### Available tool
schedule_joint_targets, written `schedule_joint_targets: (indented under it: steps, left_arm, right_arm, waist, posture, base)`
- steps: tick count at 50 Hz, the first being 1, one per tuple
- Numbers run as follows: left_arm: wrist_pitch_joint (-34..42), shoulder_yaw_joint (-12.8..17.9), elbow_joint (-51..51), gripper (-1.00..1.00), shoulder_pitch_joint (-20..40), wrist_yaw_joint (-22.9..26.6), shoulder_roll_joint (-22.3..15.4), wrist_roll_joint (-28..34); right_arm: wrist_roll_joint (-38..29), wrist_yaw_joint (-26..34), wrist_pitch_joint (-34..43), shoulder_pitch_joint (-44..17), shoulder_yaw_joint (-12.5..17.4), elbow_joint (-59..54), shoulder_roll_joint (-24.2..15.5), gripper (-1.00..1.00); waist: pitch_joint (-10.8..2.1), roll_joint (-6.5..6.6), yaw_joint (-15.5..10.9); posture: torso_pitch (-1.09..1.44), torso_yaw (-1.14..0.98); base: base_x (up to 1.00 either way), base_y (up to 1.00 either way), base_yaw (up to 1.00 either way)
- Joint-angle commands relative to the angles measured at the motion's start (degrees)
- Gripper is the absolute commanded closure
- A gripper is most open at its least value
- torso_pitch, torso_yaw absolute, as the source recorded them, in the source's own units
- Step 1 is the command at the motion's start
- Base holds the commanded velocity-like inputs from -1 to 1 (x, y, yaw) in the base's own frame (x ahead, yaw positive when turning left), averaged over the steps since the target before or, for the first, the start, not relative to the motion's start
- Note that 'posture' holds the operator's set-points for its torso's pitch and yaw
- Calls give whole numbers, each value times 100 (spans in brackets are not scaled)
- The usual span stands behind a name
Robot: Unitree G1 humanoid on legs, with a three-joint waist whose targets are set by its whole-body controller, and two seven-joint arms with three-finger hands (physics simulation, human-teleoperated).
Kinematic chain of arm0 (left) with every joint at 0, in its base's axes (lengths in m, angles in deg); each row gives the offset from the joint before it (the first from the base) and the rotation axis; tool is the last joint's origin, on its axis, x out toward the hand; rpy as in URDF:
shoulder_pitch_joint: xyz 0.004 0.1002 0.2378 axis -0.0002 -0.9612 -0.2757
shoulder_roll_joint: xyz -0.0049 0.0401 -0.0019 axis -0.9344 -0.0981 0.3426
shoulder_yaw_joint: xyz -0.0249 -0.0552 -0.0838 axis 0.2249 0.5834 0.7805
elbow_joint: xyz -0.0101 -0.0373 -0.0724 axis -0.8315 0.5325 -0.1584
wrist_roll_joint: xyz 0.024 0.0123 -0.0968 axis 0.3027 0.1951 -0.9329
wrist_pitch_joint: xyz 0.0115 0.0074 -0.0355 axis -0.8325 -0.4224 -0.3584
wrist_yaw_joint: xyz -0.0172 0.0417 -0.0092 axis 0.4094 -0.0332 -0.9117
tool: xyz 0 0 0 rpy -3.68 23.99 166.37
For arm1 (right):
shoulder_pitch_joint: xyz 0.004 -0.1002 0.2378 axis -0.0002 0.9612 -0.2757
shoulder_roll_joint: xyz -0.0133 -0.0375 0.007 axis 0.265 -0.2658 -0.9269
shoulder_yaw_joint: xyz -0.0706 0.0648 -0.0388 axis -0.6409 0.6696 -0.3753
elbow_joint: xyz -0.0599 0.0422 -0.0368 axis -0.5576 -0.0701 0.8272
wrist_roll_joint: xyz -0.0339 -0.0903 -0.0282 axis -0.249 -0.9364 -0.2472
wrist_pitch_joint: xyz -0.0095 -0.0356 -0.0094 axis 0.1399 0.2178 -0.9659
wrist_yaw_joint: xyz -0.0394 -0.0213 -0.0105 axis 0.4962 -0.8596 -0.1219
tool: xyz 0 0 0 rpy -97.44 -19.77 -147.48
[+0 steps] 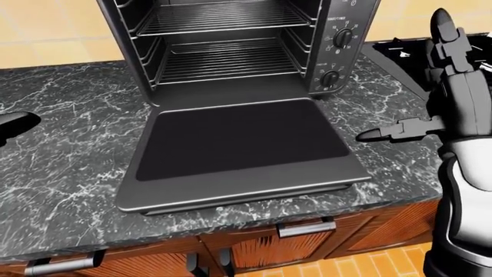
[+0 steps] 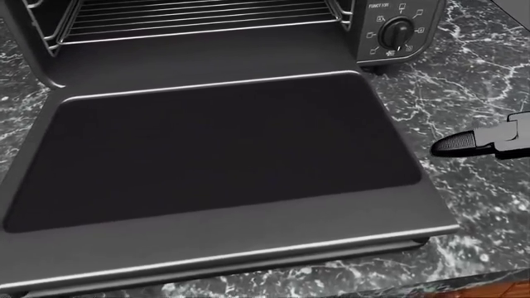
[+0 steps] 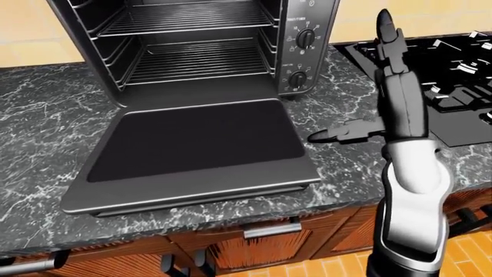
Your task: Close the toaster oven door.
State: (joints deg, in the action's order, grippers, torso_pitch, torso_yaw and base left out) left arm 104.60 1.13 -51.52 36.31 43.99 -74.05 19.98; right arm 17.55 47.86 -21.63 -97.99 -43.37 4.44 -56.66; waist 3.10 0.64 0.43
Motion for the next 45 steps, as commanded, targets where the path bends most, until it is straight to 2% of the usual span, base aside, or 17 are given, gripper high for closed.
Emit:
schedule_joint_targets:
  steps: [1,23,45]
  left_arm:
    - [-158,94,-155,-100,101,18,-141,0]
    - [-158,106,-150,-100,97,19,-147,-13]
    - [-132,125,-172,-100,99,1,-176,-53]
  right_arm:
    - [0,-33,-84,-134,64,217,-59,-100]
    - [-54,30,-25,-97,-20,353,38,-100]
    - [-321,119,-459,101,-83,151,209,-100]
  waist:
    - [-113,20,1]
    - [-122,27,-1]
    - [-131,38,7]
  posture:
    - [0,0]
    - [0,0]
    - [0,0]
  base:
    - [0,0,0]
    - [0,0,0]
    - [0,0,0]
